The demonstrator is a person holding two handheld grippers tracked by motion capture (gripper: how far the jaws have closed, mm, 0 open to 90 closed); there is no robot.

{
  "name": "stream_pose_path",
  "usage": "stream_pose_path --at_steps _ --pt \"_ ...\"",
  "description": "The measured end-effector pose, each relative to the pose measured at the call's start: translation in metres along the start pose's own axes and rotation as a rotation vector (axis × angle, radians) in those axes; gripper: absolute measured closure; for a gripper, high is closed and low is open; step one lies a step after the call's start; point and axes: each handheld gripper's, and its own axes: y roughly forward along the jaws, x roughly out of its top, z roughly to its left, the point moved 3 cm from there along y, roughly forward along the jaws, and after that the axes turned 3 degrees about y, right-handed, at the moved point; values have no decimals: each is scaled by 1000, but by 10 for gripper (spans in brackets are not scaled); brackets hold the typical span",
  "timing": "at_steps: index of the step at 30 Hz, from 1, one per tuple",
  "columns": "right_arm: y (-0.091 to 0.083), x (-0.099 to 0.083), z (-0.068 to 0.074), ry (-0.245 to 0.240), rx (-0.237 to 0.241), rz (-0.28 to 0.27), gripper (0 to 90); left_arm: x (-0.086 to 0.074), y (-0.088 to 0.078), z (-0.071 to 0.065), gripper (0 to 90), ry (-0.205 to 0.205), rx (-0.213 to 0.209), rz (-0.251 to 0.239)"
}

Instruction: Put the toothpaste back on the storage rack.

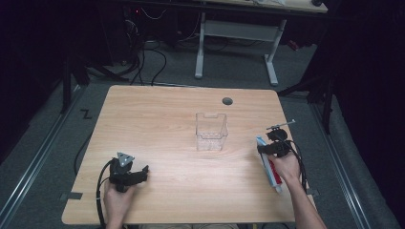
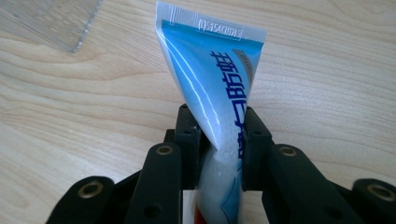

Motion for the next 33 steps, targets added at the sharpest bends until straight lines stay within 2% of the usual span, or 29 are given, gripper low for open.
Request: stream_pose_path --at_steps 4,5,10,22,26,27,33 --pt "-11 0 3 -11 26 -35 743 0 0 0 178 0 0 -1" --pt "-15 0 6 -33 23 -44 743 0 0 0 178 0 0 -1" --pt "-24 0 11 -52 38 -75 743 0 0 0 178 0 -1 -1" --pt "-38 1 26 -121 60 -136 741 0 0 0 178 0 -1 -1" --pt "-43 3 32 -127 88 -150 742 0 0 0 178 0 0 -1" --pt "-45 4 36 -142 103 -159 742 0 0 0 178 0 0 -1" --pt "-49 7 46 -162 125 -184 743 0 0 0 179 3 -3 -1"
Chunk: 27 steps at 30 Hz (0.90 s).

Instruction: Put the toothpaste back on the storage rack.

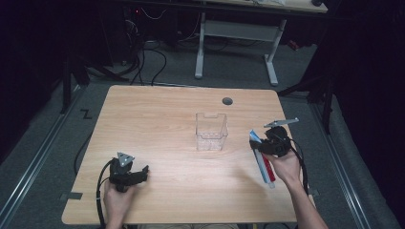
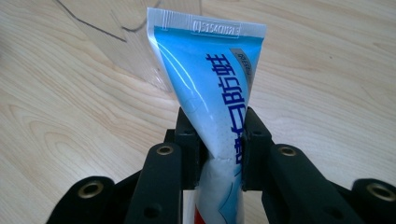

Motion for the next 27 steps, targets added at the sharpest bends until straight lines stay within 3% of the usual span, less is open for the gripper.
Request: stream_pose_path --at_steps 10,18,24,27 --pt "-7 11 20 -39 60 -34 743 0 0 0 179 1 -1 0" --pt "-2 18 33 -101 50 -13 744 0 0 0 179 1 -1 0" --pt "-7 27 37 -86 136 -77 741 0 0 0 179 2 -2 0" --pt "-8 29 39 -98 135 -93 739 0 0 0 179 2 -2 0"
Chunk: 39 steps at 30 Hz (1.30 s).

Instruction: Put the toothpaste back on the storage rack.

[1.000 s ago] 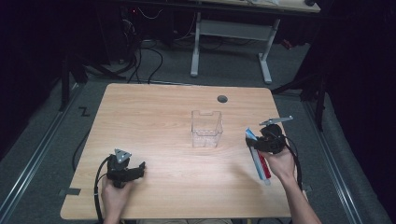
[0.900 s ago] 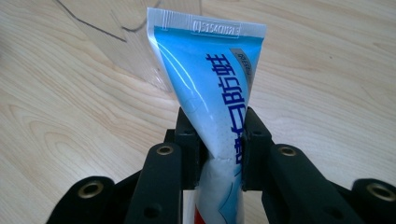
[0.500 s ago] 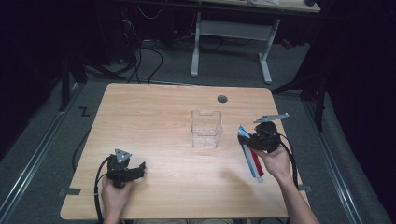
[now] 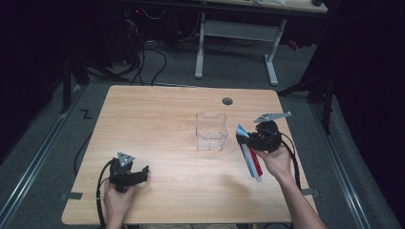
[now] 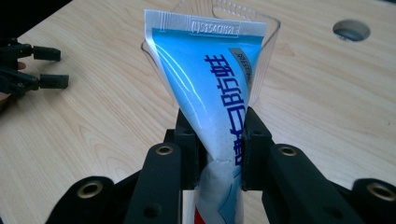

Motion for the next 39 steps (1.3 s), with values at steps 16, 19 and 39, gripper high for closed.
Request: stream_pose_path --at_steps 16,19,39 --pt "-4 30 16 -51 9 -103 737 0 0 0 179 -3 2 -1" --pt "-3 38 18 -61 9 -116 737 0 0 0 179 -3 2 -1" --pt "11 77 26 -83 14 -197 735 0 0 0 183 -6 4 -1"
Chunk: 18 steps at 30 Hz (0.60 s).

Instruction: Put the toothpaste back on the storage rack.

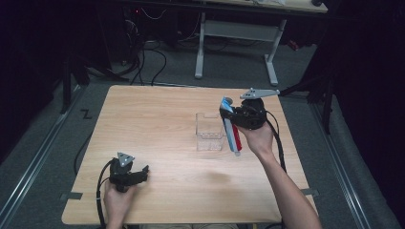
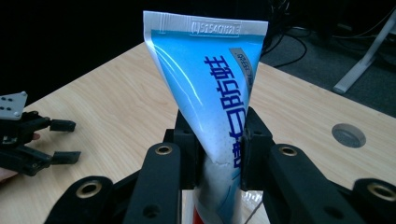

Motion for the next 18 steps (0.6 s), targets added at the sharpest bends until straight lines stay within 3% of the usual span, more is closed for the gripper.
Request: stream_pose_path --at_steps 18 --pt "14 34 -11 47 -27 -69 735 0 0 0 185 -2 1 -1"
